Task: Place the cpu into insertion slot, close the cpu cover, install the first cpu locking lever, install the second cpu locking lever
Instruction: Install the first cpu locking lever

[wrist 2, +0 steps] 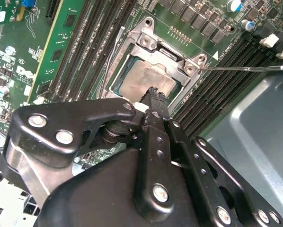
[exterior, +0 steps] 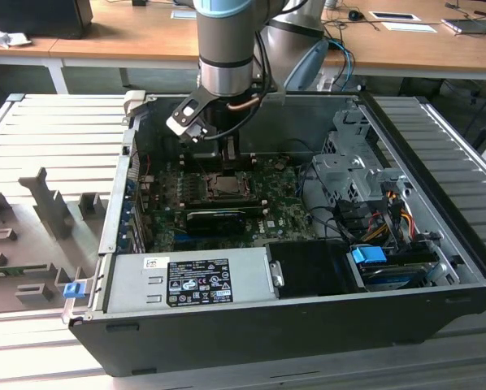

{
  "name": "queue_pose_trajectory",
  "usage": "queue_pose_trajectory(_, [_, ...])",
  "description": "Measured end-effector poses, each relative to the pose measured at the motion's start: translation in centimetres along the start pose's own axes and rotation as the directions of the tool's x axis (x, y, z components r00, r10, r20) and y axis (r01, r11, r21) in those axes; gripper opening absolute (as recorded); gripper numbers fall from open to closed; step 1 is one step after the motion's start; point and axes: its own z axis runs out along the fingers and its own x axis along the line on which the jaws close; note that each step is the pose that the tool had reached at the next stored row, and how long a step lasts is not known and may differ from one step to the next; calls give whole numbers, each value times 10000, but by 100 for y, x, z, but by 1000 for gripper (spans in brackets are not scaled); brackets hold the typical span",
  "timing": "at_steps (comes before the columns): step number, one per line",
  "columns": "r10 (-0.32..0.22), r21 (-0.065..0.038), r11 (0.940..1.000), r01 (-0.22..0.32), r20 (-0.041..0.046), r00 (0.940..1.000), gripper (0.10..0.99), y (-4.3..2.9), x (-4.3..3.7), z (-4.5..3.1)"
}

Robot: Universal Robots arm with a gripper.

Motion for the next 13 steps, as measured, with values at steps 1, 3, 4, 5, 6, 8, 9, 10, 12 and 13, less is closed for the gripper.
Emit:
queue_pose_trajectory(1, [0,0,10000,0,0,10000,106,1,0,-10])
queue_pose_trajectory(3, [2,0,10000,-2,0,10000,106,2,0,-36])
queue_pose_trajectory(4, [2,-1,10000,-2,-1,10000,106,2,0,-43])
queue_pose_trajectory(5, [2,-1,10000,-2,-1,10000,106,3,0,-50])
queue_pose_trajectory(6, [2,0,10000,-2,-1,10000,106,3,0,-62])
queue_pose_trajectory(8, [6,-1,10000,-6,-1,10000,106,4,0,-77])
queue_pose_trajectory(9, [7,-1,10000,-7,0,10000,106,4,0,-81])
queue_pose_trajectory(10, [8,0,10000,-8,1,10000,106,5,0,-90])
queue_pose_trajectory(12, [9,0,10000,-9,1,10000,106,6,0,-116])
queue_pose_trajectory(13, [8,1,10000,-8,26,10000,106,9,0,-151])
